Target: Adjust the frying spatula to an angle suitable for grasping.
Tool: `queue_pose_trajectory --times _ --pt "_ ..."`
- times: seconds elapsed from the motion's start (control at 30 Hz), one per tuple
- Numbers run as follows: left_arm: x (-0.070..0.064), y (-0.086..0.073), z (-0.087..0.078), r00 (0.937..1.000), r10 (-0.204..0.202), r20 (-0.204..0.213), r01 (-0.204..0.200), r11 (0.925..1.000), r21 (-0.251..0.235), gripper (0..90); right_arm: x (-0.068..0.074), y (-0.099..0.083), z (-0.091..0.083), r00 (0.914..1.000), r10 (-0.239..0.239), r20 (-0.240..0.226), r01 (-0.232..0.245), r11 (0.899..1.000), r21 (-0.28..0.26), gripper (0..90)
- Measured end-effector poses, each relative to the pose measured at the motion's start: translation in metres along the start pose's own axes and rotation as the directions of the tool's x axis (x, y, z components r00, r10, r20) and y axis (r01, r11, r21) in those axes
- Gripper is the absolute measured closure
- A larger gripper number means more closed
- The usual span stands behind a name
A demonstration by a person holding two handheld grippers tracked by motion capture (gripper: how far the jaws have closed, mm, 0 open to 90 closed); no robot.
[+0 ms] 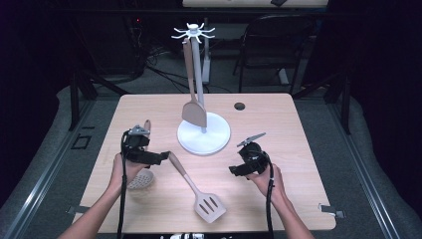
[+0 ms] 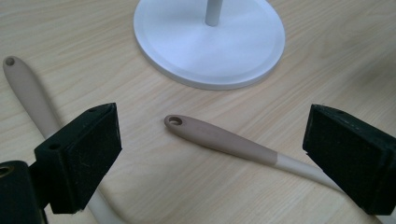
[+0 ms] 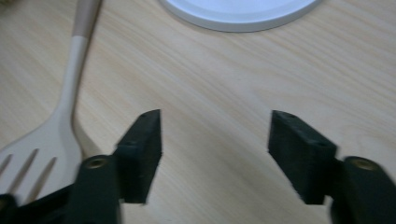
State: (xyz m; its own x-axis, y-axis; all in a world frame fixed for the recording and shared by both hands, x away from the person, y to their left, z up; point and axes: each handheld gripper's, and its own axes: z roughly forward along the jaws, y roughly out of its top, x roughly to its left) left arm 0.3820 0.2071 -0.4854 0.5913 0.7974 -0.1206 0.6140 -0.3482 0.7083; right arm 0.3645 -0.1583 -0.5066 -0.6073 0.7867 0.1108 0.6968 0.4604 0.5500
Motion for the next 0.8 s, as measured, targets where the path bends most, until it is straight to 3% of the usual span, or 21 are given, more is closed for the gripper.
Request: queue_pose_trajectory --times 0.13,0.27,0.5,0.6,0.8 --pt "-0.002 -0.004 0.0 1.0 -0.005 -0.001 0.005 0.9999 0.016 4.4 0.016 0.002 -0.001 0.9978 -0.043 -0.051 0.043 0.999 -0.002 69.5" --pt "-0.004 -0.007 0.0 0.9997 -0.023 -0.008 0.023 0.9996 0.017 4.5 0.033 0.001 -0.003 0.9919 -0.094 -0.085 0.092 0.995 -0.027 89.1" --pt "-0.006 -0.008 0.003 0.9994 -0.035 -0.009 0.035 0.9989 0.032 5.7 0.065 -0.01 -0.01 0.9784 -0.13 -0.161 0.126 0.991 -0.034 90.0" --pt "-0.008 -0.008 0.005 0.9994 -0.034 -0.01 0.035 0.9988 0.034 6.1 0.081 -0.013 -0.006 0.9666 -0.174 -0.188 0.175 0.984 -0.008 90.0" --pt "-0.015 -0.009 0.009 0.9991 -0.042 -0.001 0.042 0.9978 0.051 7.3 0.101 -0.015 0.007 0.9488 -0.217 -0.229 0.238 0.969 0.067 90.0"
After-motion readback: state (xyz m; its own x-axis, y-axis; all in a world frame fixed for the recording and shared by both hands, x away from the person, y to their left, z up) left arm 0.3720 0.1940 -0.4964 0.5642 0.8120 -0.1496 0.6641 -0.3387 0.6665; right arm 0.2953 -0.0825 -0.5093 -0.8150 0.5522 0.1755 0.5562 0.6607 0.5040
